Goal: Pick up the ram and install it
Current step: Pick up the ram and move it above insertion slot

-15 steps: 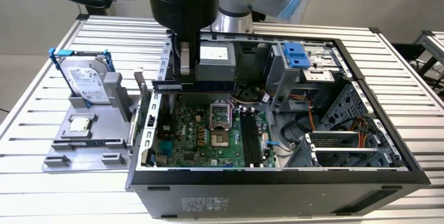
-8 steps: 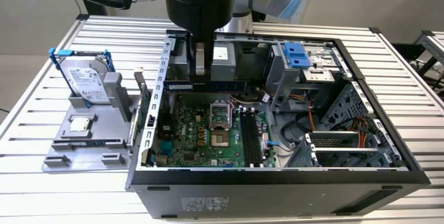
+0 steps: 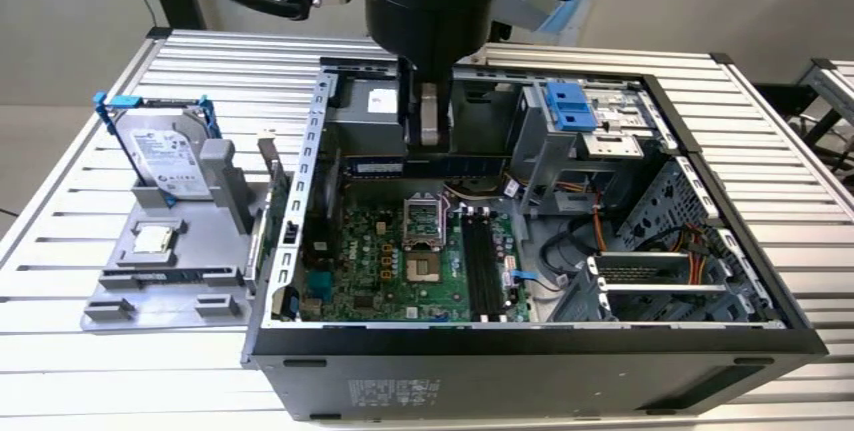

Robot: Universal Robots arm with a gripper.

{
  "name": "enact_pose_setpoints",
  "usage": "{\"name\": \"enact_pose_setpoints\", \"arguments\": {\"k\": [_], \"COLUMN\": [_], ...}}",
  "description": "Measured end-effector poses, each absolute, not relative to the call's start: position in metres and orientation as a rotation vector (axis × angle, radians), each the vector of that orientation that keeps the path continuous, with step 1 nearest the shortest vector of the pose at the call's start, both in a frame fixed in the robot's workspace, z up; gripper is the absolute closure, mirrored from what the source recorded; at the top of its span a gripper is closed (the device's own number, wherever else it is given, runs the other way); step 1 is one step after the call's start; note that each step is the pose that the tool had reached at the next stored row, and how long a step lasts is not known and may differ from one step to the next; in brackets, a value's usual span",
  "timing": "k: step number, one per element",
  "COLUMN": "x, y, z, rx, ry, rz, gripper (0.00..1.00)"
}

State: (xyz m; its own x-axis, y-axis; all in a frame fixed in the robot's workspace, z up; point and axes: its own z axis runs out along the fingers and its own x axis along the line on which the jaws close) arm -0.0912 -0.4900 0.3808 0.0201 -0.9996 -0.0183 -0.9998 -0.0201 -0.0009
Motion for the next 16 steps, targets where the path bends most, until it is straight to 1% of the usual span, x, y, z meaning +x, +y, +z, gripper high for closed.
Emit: {"name": "enact_pose_setpoints", "arguments": {"k": [16], "x": [-0.054], "y": [-0.49], "z": [0.381], "rx": [-2.234], "ry": [2.19], "rz": [0.02], "gripper": [1.0]}}
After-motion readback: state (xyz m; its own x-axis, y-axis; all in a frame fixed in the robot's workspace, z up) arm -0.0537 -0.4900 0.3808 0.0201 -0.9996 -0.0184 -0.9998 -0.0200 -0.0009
